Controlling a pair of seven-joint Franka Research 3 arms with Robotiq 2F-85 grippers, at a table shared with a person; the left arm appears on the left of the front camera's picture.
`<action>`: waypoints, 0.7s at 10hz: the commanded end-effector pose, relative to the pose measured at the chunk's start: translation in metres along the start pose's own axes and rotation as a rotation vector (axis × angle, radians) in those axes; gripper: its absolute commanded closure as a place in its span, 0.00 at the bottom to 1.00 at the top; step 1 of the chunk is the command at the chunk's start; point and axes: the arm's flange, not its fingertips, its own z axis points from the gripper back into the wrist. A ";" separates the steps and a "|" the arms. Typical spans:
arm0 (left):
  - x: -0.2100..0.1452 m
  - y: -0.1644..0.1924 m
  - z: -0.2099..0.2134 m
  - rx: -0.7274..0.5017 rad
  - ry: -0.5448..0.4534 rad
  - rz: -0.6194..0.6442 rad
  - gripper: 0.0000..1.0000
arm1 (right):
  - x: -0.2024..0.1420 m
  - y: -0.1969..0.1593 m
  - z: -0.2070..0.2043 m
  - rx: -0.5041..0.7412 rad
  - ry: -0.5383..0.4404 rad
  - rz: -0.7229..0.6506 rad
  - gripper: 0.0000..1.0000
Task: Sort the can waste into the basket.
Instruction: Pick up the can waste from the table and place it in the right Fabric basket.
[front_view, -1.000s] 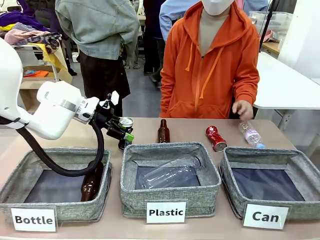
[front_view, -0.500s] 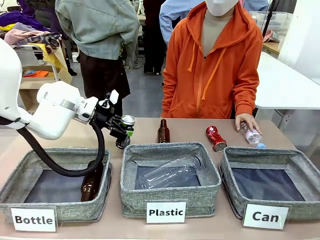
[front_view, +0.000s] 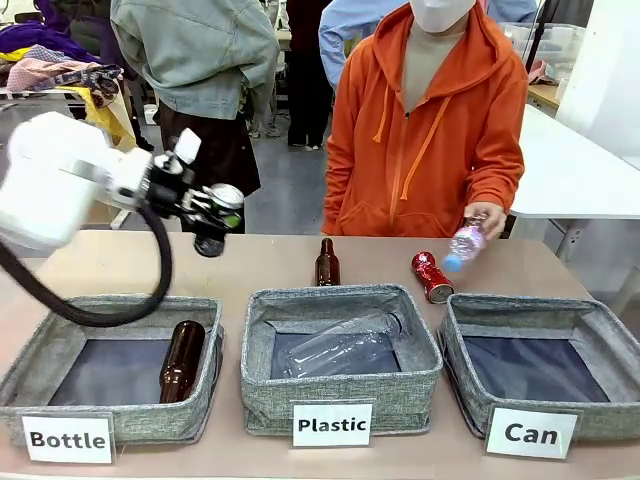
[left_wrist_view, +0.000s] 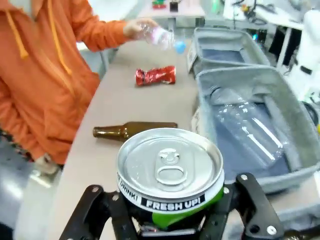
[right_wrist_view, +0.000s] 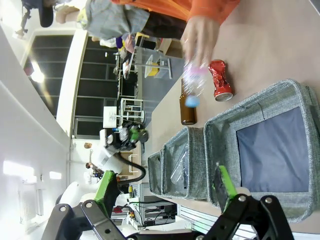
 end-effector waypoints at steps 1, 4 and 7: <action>0.034 -0.081 0.066 -0.013 0.083 -0.036 1.00 | 0.003 0.001 0.000 0.026 -0.012 0.024 0.00; 0.050 -0.161 0.090 -0.107 0.192 -0.054 1.00 | 0.003 0.001 0.000 0.026 -0.012 0.024 0.00; 0.048 -0.168 0.090 -0.090 0.196 -0.068 1.00 | 0.003 0.001 0.000 0.026 -0.012 0.024 0.00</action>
